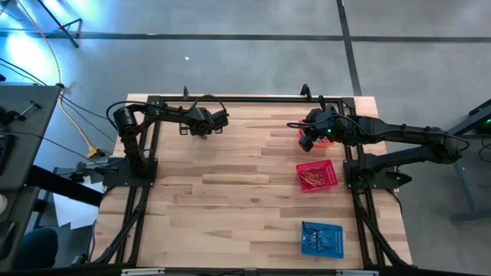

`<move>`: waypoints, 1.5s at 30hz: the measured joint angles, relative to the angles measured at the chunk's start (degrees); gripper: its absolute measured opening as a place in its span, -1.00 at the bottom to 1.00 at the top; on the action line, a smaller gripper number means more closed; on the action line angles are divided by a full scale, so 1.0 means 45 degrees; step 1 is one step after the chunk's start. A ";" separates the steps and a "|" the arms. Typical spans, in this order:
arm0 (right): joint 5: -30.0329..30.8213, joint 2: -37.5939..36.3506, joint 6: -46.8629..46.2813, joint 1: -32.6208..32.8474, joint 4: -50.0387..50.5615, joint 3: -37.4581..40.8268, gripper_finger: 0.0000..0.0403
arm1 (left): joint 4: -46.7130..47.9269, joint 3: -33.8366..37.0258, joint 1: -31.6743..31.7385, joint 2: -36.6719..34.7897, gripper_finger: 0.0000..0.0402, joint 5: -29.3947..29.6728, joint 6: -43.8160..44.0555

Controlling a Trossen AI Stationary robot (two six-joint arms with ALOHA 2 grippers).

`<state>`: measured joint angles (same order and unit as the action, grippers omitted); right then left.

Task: Sort crayons
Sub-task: Put the gray crayon into the orange bin

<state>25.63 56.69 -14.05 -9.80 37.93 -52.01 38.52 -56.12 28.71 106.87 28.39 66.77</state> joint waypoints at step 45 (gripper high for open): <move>-0.0495 0.0005 0.1387 -0.0015 -0.3488 0.0005 -0.51 | -0.9594 -0.0547 -0.6321 -0.3904 -0.99 0.1351 -1.0785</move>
<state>23.40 56.71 -7.81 -9.87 22.24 -51.99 -4.65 -58.57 0.26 89.30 34.47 18.24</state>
